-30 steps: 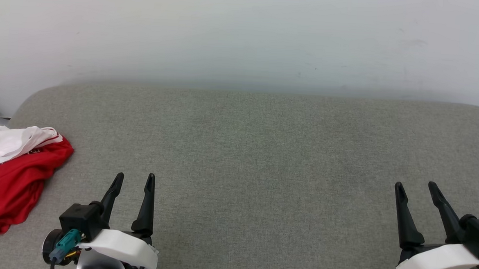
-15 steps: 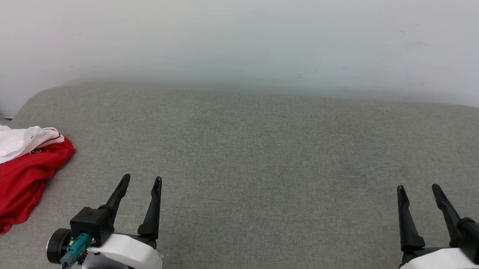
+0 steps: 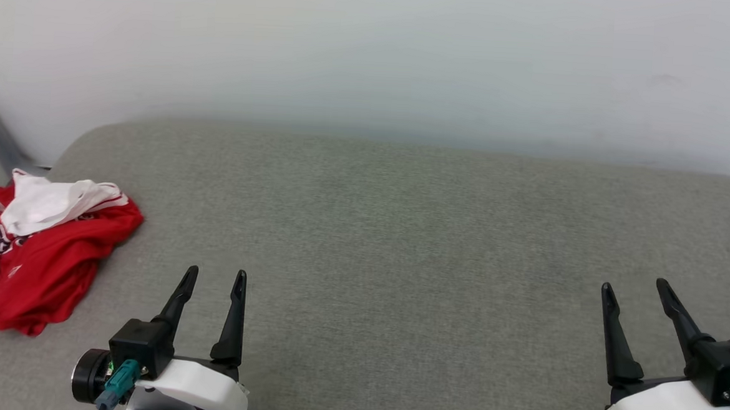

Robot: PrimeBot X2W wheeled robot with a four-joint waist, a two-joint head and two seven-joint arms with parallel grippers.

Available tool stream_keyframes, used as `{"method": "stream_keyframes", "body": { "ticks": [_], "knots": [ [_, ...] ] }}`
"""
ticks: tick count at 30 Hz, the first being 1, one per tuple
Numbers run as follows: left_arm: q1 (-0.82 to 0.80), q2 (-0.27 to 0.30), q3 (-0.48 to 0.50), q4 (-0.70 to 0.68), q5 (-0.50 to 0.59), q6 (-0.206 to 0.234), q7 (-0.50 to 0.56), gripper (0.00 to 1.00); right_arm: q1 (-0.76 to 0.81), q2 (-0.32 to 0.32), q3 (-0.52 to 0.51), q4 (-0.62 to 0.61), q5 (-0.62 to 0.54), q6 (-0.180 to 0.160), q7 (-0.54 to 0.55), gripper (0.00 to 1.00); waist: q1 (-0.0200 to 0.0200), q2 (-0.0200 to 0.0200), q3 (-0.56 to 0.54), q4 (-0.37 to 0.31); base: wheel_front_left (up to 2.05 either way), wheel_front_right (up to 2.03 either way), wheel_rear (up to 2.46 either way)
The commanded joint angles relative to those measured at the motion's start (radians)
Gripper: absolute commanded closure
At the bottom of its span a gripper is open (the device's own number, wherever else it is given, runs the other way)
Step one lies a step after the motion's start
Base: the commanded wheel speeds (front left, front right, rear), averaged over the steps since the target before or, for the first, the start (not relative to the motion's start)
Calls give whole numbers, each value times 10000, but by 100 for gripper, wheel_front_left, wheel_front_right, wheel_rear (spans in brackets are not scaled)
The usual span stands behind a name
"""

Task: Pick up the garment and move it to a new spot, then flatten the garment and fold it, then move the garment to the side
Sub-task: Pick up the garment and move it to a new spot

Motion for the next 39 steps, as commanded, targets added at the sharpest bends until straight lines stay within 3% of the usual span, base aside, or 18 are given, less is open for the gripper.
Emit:
{"method": "stream_keyframes", "body": {
  "ticks": [1,24,31,39],
  "knots": [
    [-111,-19,70,34,166,-31,-72,0,73,26,69,-79,-198,-3,-54,0,0,-1,3,294,0,0,0],
    [-220,-223,1059,161,124,-152,-107,0,-284,22,621,143,297,-5,-266,0,0,-1,62,3495,0,0,0],
    [-122,-255,1198,170,134,-197,-107,0,-371,21,664,247,350,-5,-333,0,0,-1,74,4064,0,0,0],
    [-285,-270,1290,189,196,-235,-107,0,-423,21,612,297,344,-5,-378,0,0,-1,143,4254,0,0,0]
  ]
}}
